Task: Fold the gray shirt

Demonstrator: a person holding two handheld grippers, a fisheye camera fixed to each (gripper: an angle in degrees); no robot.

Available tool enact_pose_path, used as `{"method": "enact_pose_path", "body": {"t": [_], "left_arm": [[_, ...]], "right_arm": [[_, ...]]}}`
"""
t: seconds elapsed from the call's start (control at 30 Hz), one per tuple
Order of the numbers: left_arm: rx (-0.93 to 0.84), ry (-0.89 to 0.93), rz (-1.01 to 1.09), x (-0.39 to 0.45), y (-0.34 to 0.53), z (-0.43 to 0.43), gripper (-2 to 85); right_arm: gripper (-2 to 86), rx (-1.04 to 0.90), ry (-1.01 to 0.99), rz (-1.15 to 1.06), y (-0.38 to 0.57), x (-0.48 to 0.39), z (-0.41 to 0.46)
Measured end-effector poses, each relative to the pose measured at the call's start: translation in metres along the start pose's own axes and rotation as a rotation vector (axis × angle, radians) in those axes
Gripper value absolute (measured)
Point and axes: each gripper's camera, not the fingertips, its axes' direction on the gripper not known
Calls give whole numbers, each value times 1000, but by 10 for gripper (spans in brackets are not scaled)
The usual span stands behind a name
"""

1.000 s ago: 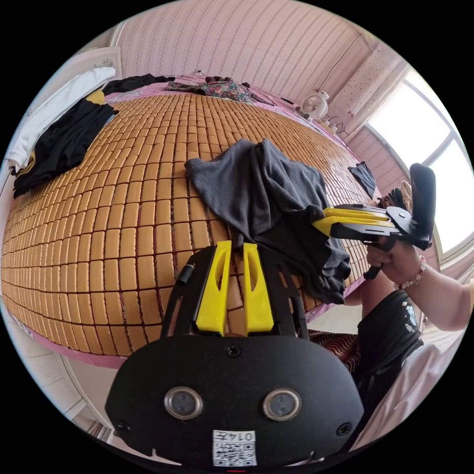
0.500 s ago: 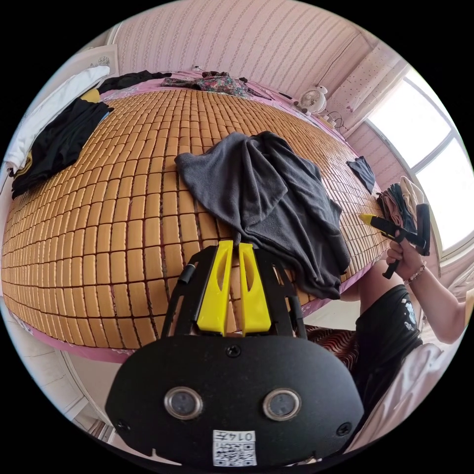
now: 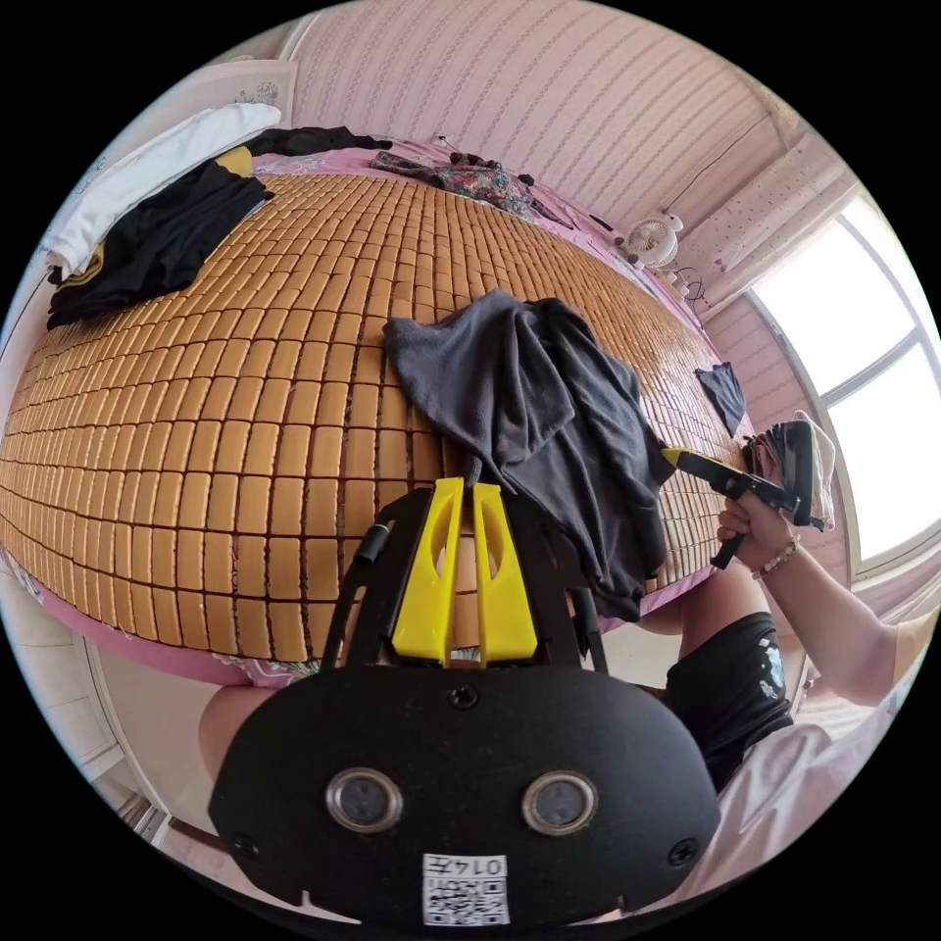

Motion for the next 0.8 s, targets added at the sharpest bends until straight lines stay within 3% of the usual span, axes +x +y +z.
{"method": "enact_pose_path", "body": {"t": [0.13,0.3,0.53,0.8], "left_arm": [[87,40,58,16,3,-61,-5],[263,43,108,39,2,-186,-6],[580,13,159,65,6,-374,-7],[940,80,284,131,56,-571,-7]], "right_arm": [[10,151,-264,93,27,22,-70],[8,366,-413,68,58,21,-173],[8,608,-476,-73,88,-15,-326],[7,836,-398,-271,135,-84,-458]]}}
